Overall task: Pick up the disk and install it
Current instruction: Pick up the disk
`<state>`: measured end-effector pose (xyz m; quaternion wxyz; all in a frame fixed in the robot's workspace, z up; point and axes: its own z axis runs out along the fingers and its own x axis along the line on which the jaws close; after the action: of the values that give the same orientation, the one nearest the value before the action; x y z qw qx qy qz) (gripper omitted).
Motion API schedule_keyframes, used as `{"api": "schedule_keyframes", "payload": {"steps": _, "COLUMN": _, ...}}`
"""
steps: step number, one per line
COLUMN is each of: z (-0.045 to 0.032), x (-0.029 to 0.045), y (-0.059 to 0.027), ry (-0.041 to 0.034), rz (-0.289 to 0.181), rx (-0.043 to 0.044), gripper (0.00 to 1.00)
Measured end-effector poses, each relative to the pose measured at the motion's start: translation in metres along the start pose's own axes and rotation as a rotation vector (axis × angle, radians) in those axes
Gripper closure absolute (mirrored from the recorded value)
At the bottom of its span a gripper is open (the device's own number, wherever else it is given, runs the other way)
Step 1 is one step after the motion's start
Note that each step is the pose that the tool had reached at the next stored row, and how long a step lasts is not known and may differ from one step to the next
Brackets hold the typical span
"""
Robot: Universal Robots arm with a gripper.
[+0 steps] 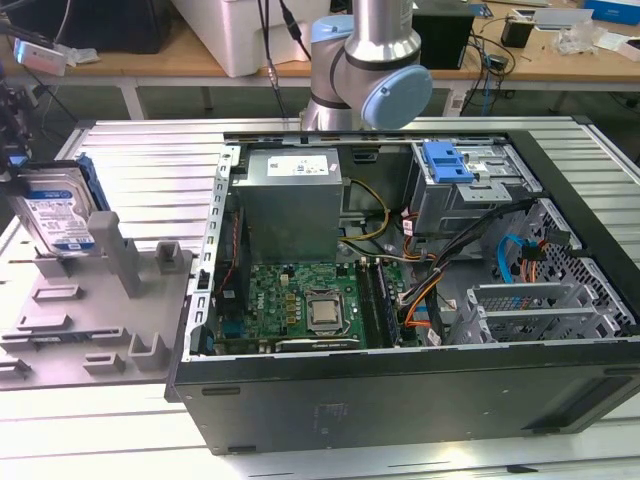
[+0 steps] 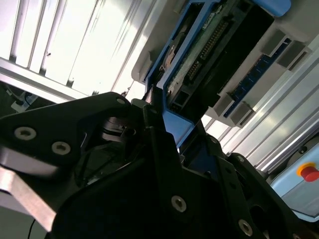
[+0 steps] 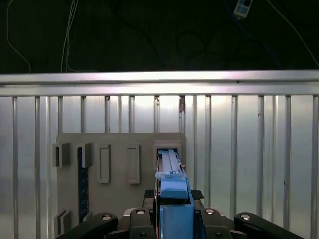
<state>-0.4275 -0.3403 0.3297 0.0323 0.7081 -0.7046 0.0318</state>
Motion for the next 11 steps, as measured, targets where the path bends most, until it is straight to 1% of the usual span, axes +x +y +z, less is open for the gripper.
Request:
{"api": "schedule_keyframes", "payload": {"steps": 3, "z": -0.0043, "x": -0.0016, "y": 0.0000, "ry": 0.0058, "rz": 0.000, "rx": 0.0000, "gripper": 0.63}}
{"api": "schedule_keyframes", "payload": {"steps": 11, "z": -0.0121, "x": -0.0047, "y": 0.0000, "ry": 0.0158, "rz": 0.000, "rx": -0.0001, "gripper": 0.63}}
